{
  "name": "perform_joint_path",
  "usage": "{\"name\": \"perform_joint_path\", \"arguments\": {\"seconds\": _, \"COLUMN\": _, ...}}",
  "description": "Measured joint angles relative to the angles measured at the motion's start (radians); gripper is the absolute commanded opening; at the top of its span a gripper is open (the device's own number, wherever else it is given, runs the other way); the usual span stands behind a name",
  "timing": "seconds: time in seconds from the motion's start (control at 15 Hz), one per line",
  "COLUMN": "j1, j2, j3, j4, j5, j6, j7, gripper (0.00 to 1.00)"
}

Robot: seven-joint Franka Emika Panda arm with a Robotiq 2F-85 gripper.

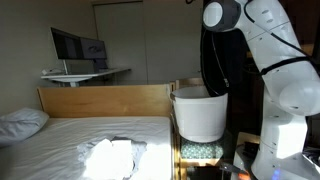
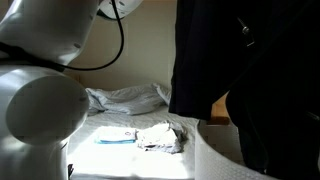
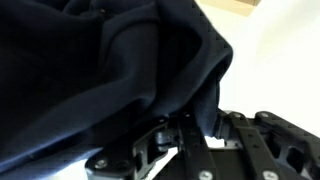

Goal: Put the things on the bed in the laundry hamper

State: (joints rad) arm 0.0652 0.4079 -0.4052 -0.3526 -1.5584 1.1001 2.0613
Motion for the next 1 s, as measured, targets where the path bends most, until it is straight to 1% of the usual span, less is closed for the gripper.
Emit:
{"name": "perform_joint_path", "arguments": {"seconds": 0.53, "j1": -0.002, "j2": 0.070, "j3": 0.009, "j4": -0.001, "j5": -0.027, "j6": 0.043, "j7": 0.000, "gripper": 0.08}}
{"name": "perform_joint_path", "arguments": {"seconds": 0.8, "j1": -0.019, "j2": 0.098, "j3": 0.009, "j4": -0.003, "j5": -0.028, "j6": 0.044, "j7": 0.000, "gripper": 0.08}}
{"name": "perform_joint_path", "arguments": {"seconds": 0.87, "j1": -0.026, "j2": 0.104, "j3": 0.011, "j4": -0.004, "j5": -0.028, "j6": 0.044, "j7": 0.000, "gripper": 0.13}}
{"name": "perform_joint_path", "arguments": {"seconds": 1.0, "j1": -0.036, "j2": 0.115, "j3": 0.017, "j4": -0.004, "j5": -0.028, "j6": 0.052, "j7": 0.000, "gripper": 0.13}}
